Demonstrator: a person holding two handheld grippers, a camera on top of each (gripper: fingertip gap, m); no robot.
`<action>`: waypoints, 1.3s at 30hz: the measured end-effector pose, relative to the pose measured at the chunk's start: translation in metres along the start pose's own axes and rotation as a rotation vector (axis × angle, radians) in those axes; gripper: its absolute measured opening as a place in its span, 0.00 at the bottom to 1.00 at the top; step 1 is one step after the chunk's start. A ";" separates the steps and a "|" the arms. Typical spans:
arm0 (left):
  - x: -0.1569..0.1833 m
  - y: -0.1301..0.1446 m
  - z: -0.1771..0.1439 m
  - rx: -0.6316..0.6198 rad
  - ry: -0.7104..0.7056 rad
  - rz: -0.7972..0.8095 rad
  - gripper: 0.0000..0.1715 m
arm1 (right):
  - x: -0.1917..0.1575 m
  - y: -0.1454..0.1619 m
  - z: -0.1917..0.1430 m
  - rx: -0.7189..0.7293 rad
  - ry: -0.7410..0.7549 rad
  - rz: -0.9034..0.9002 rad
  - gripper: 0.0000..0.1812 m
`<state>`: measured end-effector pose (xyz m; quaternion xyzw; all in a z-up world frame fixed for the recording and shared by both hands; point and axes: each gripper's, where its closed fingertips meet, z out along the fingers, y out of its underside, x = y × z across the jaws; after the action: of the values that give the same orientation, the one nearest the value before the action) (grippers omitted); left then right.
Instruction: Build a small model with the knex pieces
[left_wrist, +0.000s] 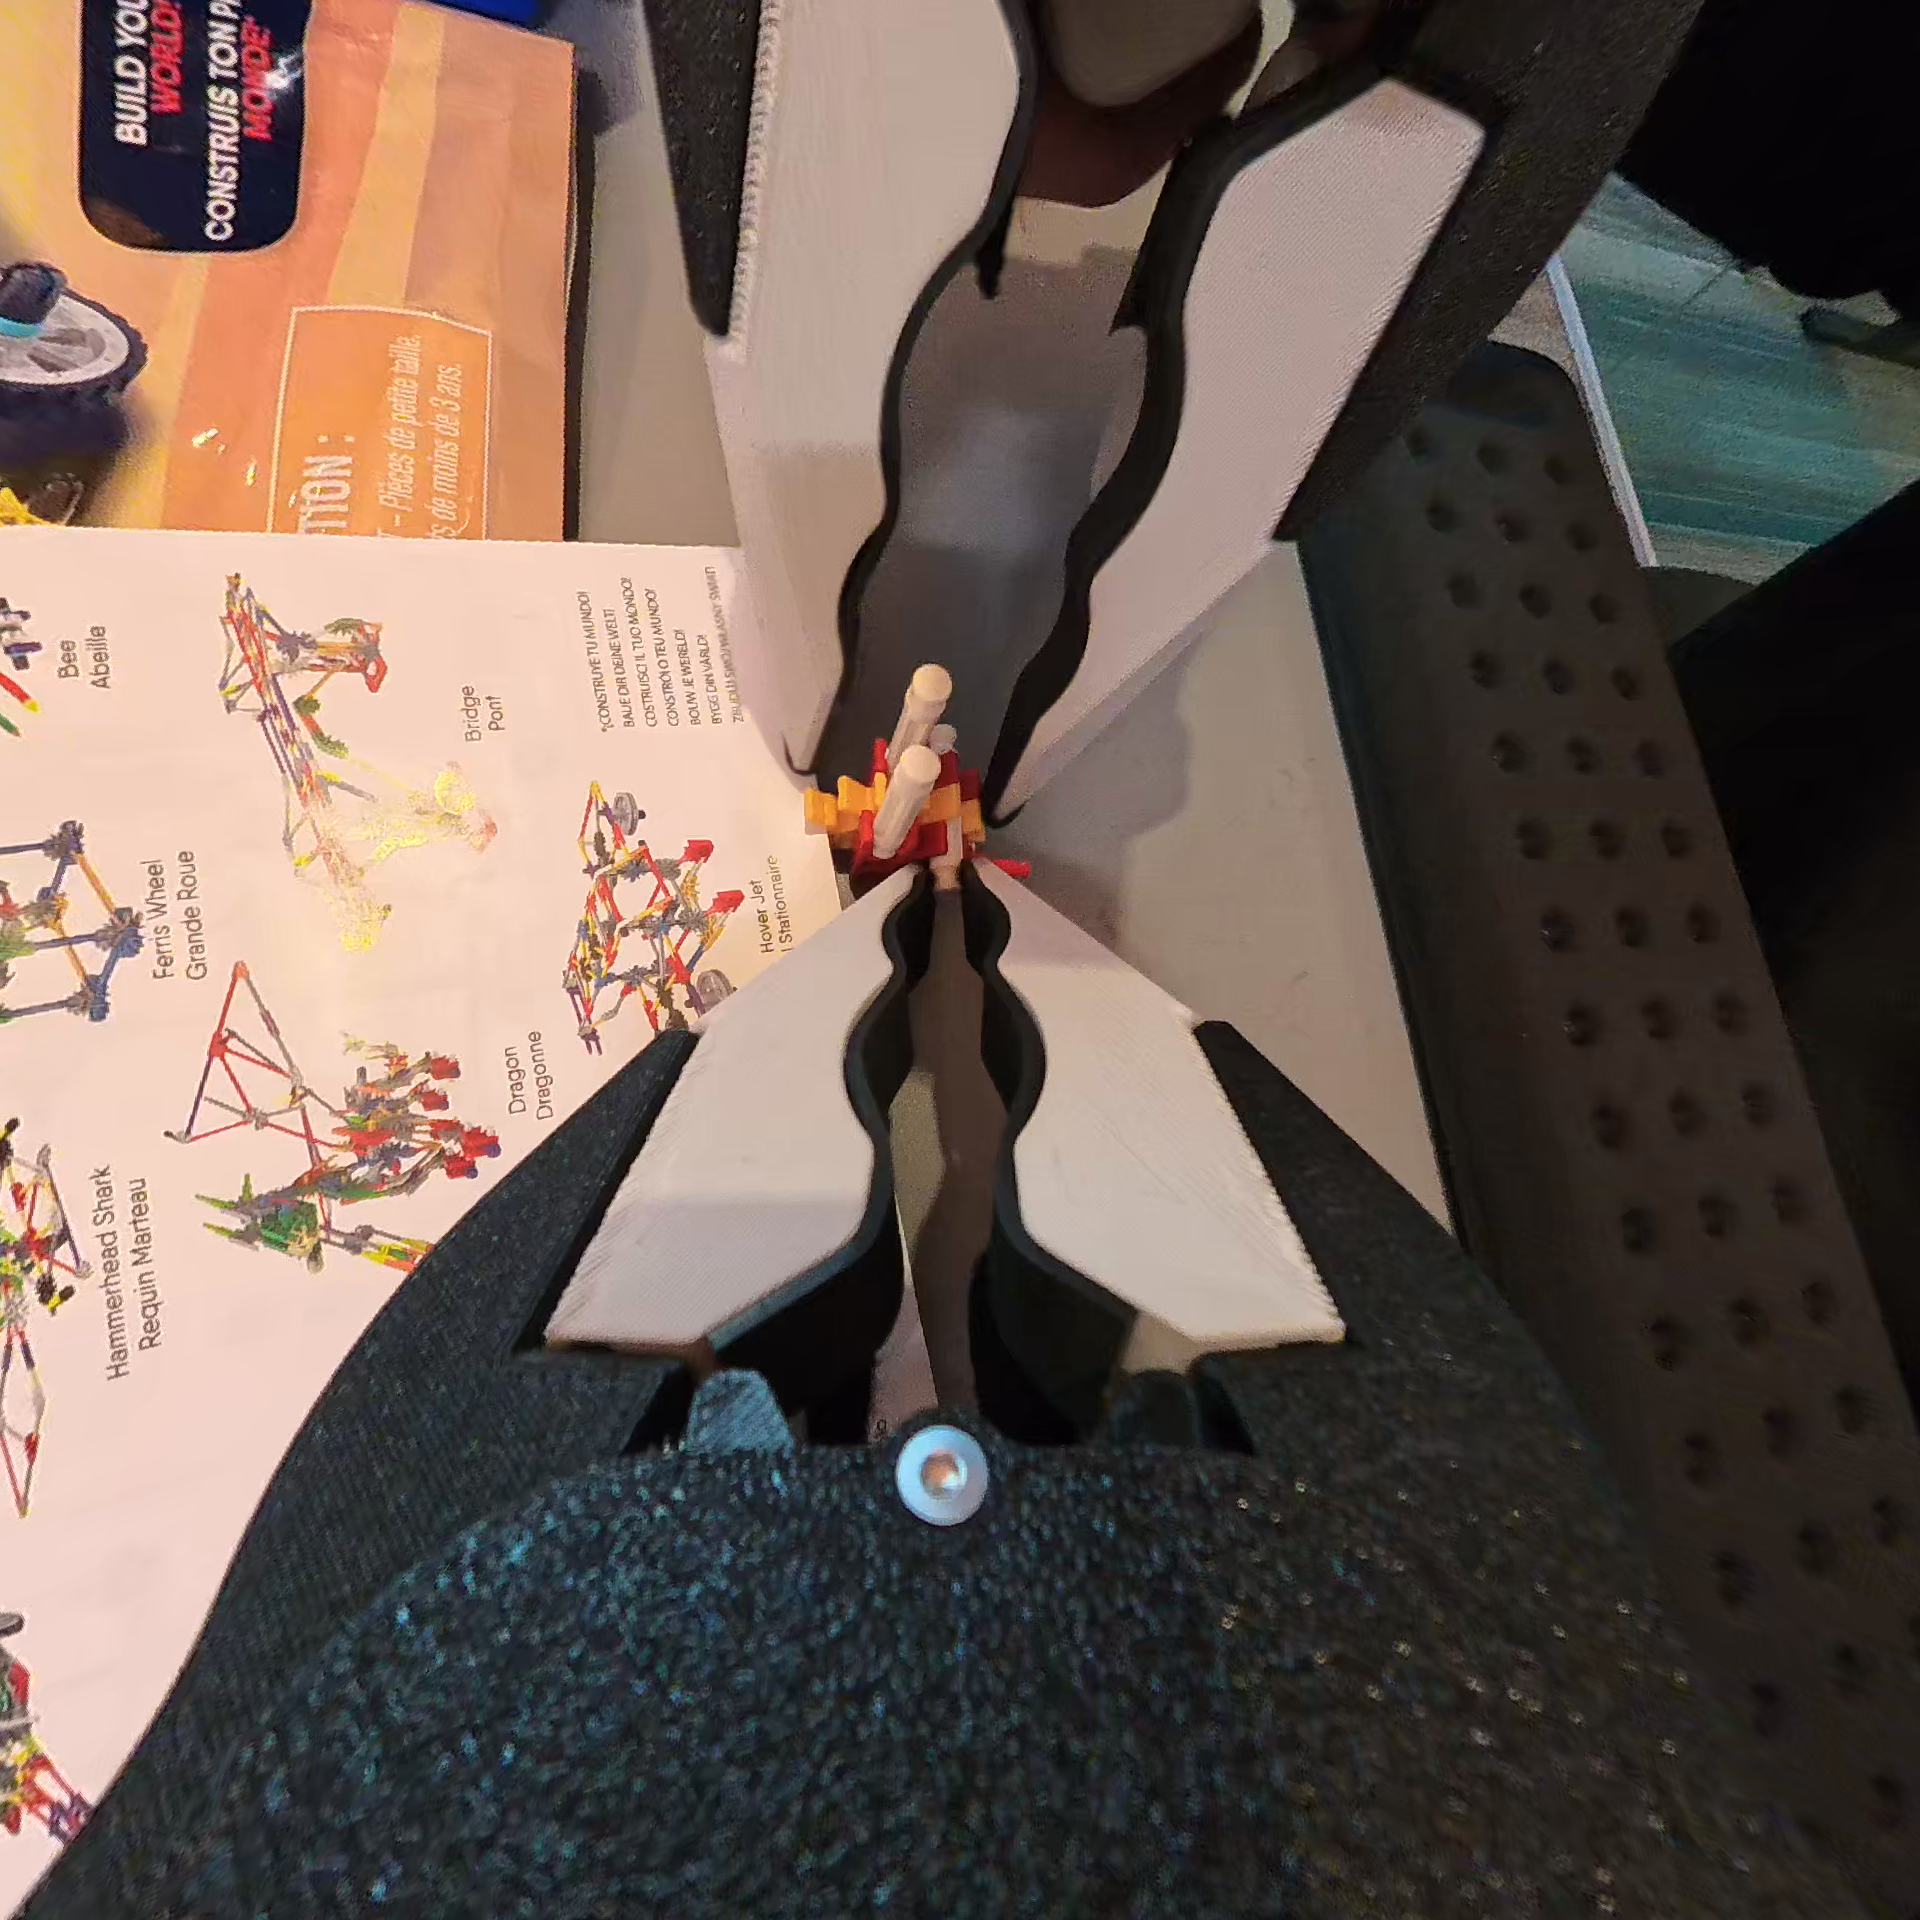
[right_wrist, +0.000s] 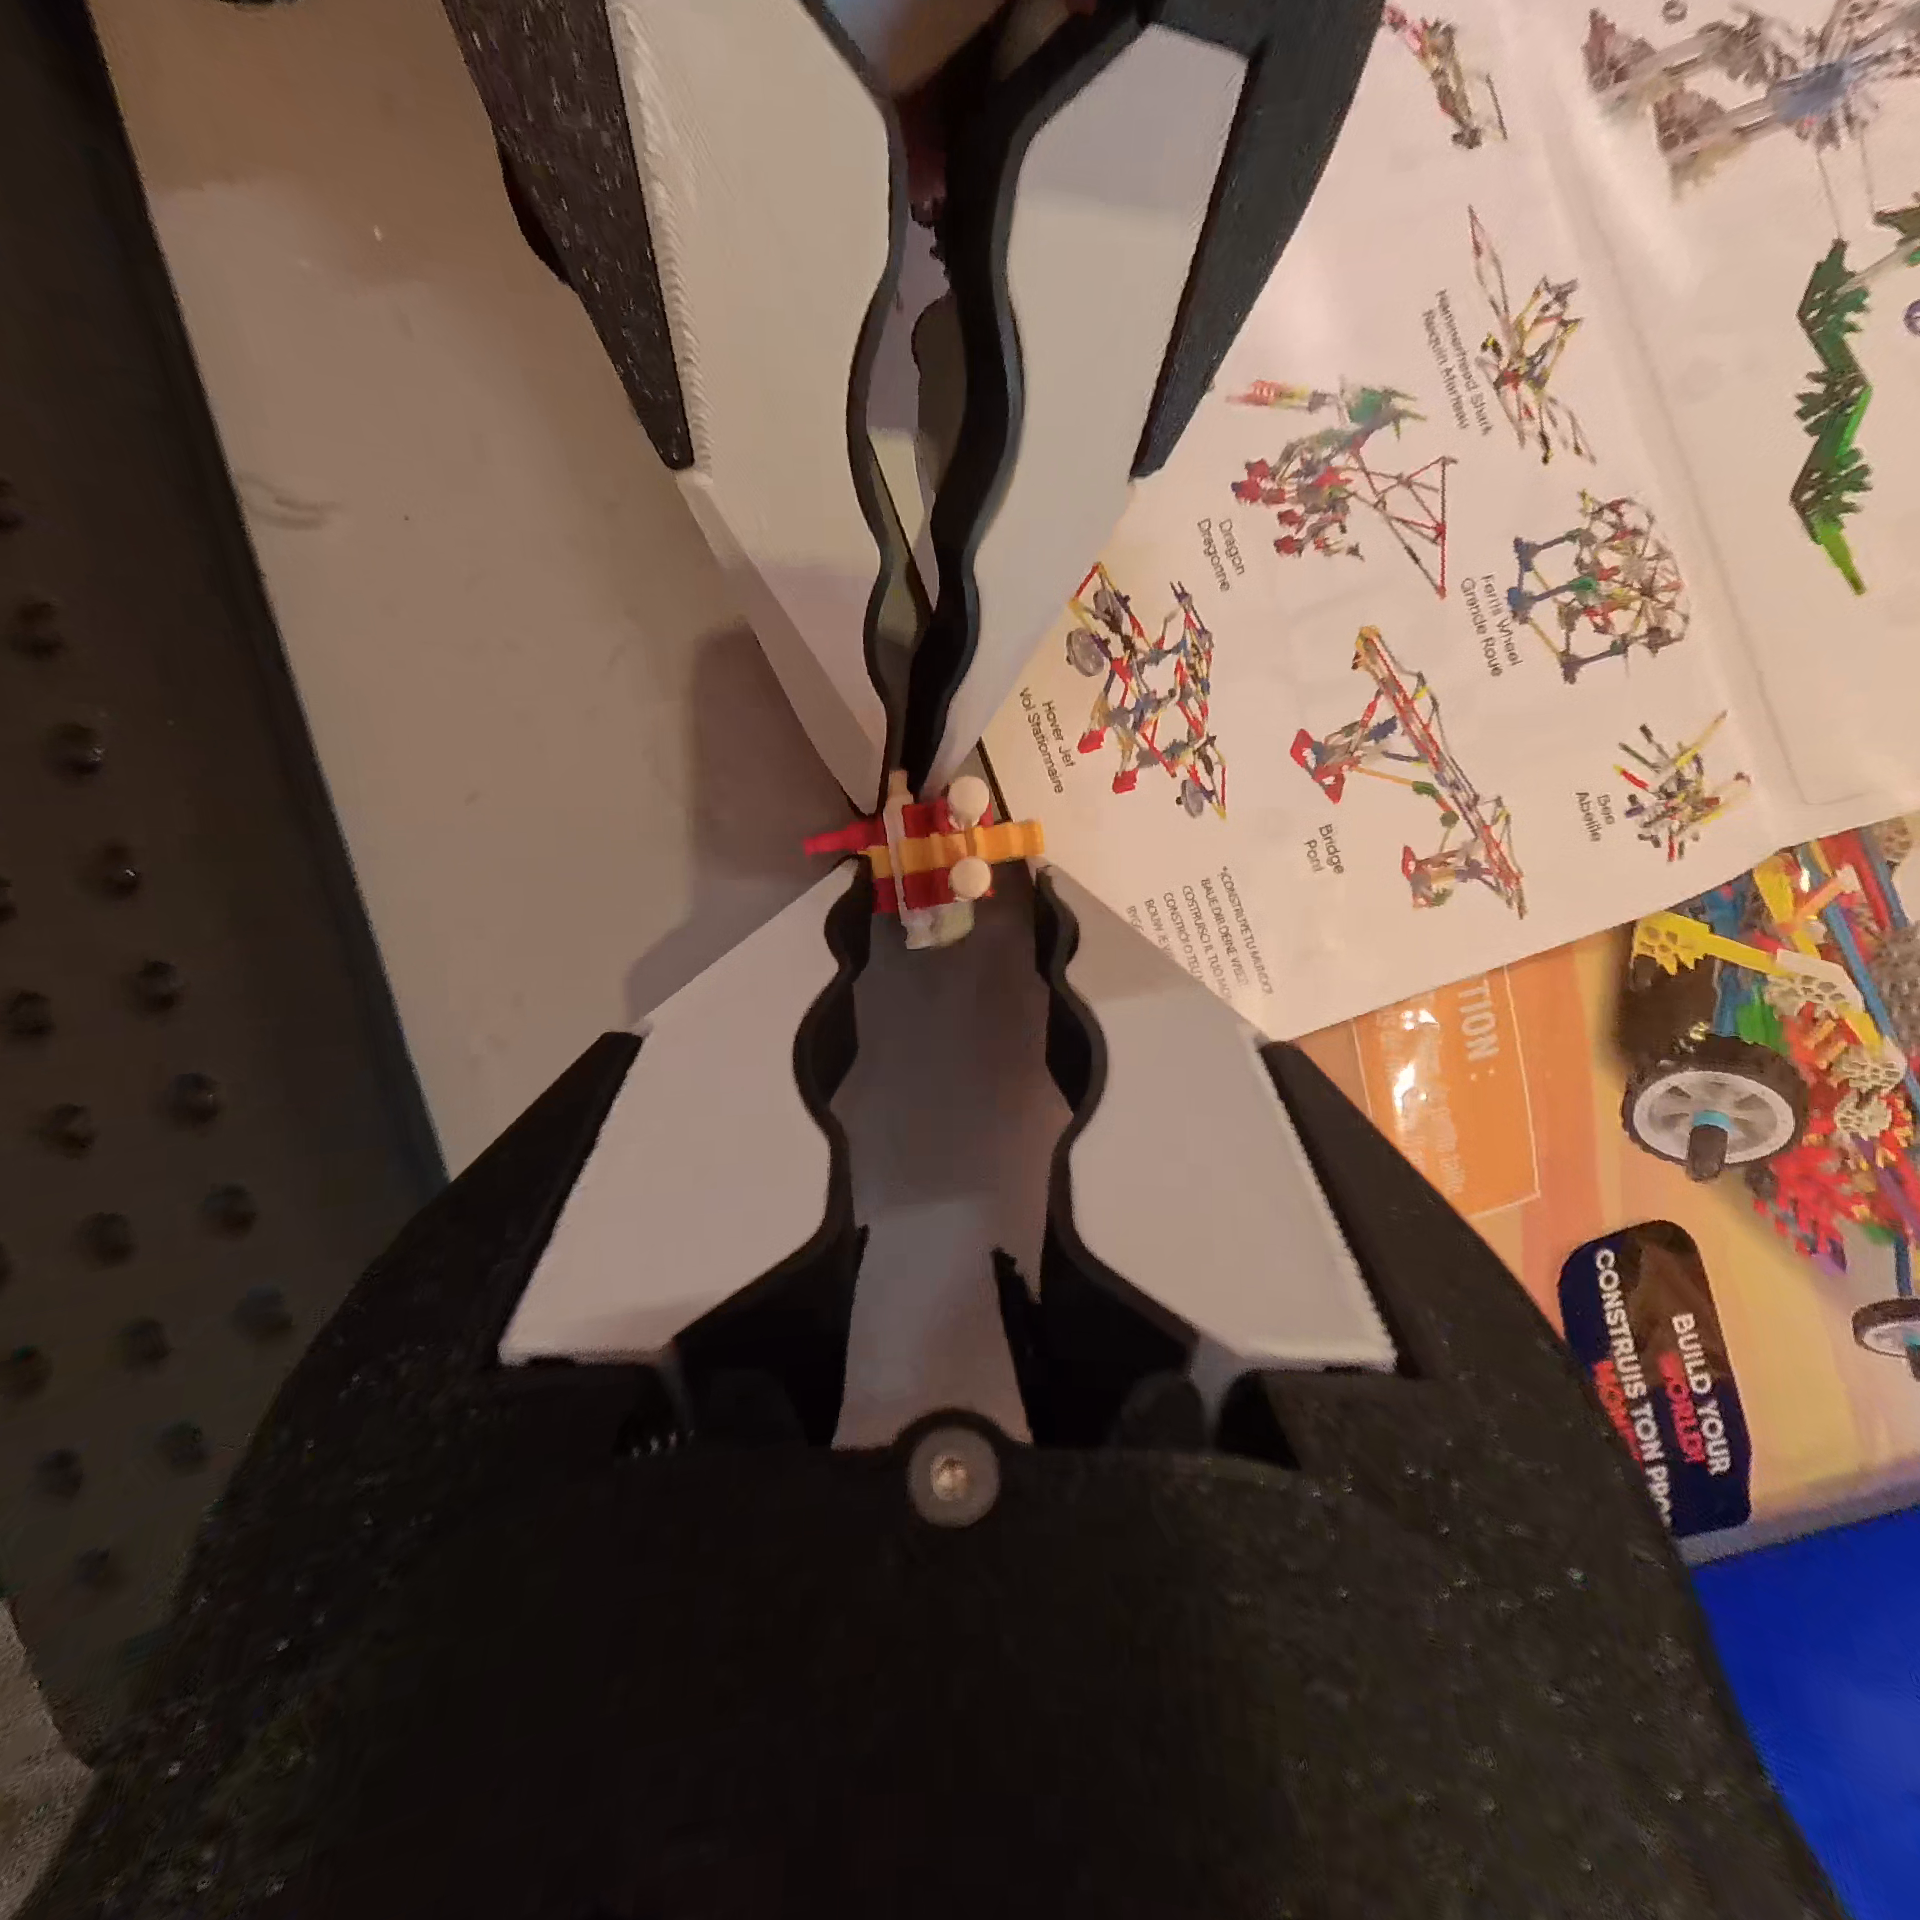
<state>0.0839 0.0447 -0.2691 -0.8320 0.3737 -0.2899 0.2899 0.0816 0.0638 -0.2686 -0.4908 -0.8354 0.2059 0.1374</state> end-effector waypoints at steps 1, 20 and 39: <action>0.000 0.000 0.000 -0.001 0.002 0.003 0.01 | 0.001 -0.001 0.000 0.002 0.004 -0.026 0.18; -0.001 -0.002 0.002 0.000 -0.047 0.002 0.01 | -0.005 -0.009 0.010 0.138 -0.051 -0.179 0.15; -0.003 -0.001 0.006 -0.051 -0.104 0.047 0.01 | 0.002 -0.004 0.004 0.197 0.032 -0.124 0.20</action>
<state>0.0865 0.0491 -0.2735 -0.8441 0.3848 -0.2297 0.2946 0.0763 0.0629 -0.2699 -0.4256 -0.8375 0.2704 0.2107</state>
